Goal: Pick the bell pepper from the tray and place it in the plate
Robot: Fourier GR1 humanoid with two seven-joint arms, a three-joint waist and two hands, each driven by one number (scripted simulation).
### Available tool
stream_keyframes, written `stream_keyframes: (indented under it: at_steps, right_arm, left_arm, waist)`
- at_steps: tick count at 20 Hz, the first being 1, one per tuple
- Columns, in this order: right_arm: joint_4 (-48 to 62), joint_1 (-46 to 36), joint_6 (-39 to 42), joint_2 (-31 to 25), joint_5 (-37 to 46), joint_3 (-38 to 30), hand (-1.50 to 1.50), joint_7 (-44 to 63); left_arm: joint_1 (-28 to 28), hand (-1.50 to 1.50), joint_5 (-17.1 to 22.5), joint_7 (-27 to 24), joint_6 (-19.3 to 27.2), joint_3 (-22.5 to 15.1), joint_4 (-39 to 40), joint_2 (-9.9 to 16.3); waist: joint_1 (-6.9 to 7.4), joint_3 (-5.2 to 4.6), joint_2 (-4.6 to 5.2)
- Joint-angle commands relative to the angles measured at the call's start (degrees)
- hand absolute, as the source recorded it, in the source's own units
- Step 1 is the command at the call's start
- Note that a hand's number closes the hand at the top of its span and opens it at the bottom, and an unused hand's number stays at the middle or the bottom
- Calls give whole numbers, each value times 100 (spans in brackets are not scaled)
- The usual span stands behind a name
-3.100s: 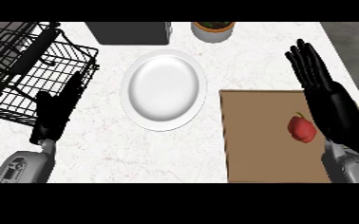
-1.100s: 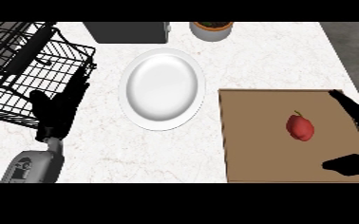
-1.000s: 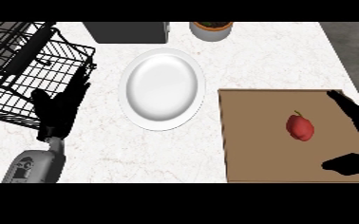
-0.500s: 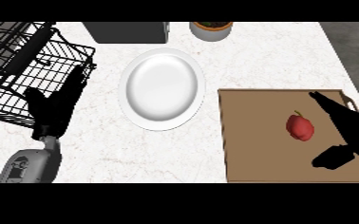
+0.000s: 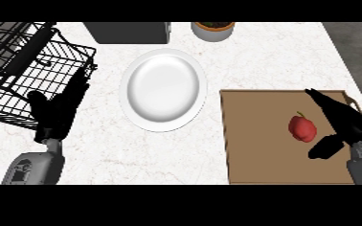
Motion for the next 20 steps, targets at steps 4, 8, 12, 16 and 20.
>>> stream_keyframes:
  at_steps: [4,8,12,16,20]
  right_arm:
    - [61,45,83,314,569,-23,-150,-30]
    - [880,-535,427,263,653,-114,-150,-298]
    - [1275,-399,302,342,796,192,150,-991]
    - [1495,-575,65,663,1030,245,150,-1029]
    - [794,-167,74,700,976,123,150,-966]
  left_arm:
    - [-301,0,-183,193,71,70,3,-212]
    - [-129,0,-430,198,181,-34,-208,-278]
    - [309,0,-235,-154,-108,71,-253,-235]
    - [56,0,-210,222,-196,198,-288,-94]
    - [293,0,-146,-310,-403,362,96,-79]
  waist:
    - [-22,-1,-3]
    - [0,0,0]
    - [37,2,4]
    - [29,2,4]
    - [-11,-1,-4]
